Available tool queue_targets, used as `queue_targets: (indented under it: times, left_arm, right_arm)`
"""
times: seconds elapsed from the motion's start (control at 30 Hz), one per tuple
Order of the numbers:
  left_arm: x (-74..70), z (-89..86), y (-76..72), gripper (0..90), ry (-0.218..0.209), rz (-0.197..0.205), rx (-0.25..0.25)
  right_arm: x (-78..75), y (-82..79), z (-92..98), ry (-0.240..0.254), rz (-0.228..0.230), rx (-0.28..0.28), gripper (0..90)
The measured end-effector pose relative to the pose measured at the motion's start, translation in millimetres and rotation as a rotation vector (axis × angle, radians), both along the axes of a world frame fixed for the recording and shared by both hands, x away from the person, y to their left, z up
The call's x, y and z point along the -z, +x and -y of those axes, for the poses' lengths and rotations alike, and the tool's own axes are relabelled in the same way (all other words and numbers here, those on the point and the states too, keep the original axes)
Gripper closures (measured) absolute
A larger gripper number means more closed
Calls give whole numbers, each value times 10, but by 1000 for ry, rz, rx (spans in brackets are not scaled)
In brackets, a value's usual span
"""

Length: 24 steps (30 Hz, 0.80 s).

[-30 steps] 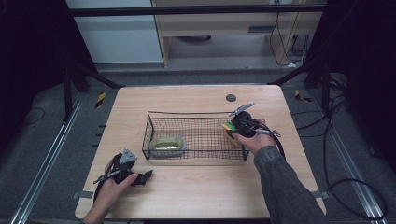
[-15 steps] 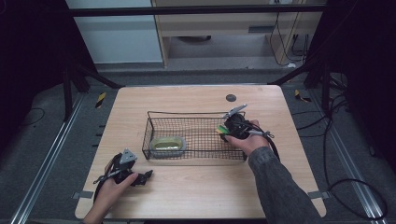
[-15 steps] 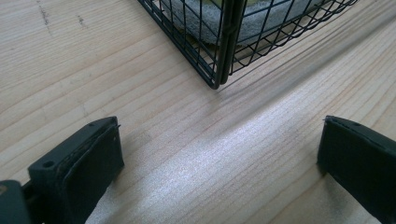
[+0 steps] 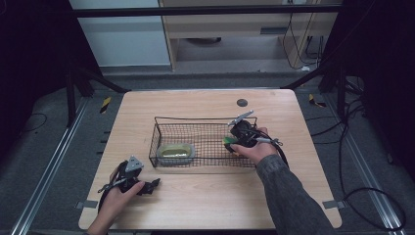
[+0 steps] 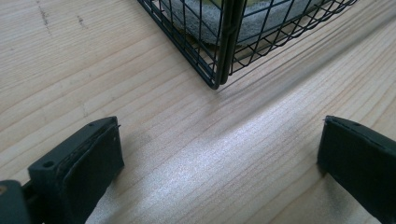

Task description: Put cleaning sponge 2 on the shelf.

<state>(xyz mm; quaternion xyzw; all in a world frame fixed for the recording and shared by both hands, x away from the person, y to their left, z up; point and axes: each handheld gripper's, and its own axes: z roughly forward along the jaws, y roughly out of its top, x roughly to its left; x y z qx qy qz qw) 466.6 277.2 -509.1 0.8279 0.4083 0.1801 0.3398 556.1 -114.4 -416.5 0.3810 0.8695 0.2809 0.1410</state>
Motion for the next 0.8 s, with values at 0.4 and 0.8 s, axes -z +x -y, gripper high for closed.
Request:
queue_targets:
  times: [0.4, 0.8]
  left_arm:
    - [0, 0, 1, 0, 0, 0, 1]
    - [0, 0, 2, 0, 0, 0, 1]
  right_arm:
    - [-15, -12, -2, 5, 1, 2, 358]
    - [-18, 7, -22, 7, 7, 1, 315]
